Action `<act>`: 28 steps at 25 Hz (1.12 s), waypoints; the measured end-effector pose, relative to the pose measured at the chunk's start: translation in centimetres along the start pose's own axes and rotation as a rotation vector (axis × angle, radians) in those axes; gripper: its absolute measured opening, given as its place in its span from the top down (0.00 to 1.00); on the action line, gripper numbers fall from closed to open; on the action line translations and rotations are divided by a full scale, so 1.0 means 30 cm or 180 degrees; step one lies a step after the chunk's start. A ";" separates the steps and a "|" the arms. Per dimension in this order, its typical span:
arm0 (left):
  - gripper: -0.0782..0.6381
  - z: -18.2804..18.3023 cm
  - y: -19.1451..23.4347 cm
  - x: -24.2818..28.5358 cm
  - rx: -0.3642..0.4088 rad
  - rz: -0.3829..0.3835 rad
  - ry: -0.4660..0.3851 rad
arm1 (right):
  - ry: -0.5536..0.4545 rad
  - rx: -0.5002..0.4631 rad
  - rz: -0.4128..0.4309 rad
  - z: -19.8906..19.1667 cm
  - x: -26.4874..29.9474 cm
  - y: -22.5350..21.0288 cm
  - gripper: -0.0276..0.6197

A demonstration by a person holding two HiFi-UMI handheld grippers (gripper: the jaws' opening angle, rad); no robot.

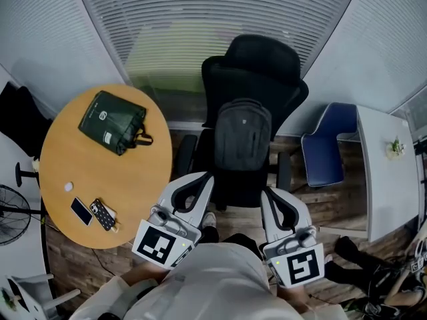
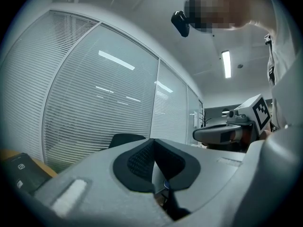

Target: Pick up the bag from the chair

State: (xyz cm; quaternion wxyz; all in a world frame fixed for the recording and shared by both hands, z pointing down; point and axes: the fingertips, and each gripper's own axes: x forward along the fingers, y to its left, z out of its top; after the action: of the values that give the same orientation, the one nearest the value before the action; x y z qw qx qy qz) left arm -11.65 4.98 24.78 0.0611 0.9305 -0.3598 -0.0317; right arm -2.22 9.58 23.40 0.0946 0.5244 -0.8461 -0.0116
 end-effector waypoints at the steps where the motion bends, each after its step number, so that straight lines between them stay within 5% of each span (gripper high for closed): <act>1: 0.89 0.000 0.010 0.008 -0.0009 -0.0013 0.0003 | 0.0008 0.0002 -0.0014 0.001 0.011 -0.005 0.95; 28: 0.89 0.007 0.121 0.177 -0.0055 -0.0085 0.0018 | 0.0025 0.0061 -0.0129 -0.027 0.170 -0.162 0.95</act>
State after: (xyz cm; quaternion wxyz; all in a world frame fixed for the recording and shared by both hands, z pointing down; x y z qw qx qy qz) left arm -10.17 -1.28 24.97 0.0698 0.9347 -0.3470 -0.0330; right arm 0.02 2.91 24.36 0.0927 0.5423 -0.8350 -0.0034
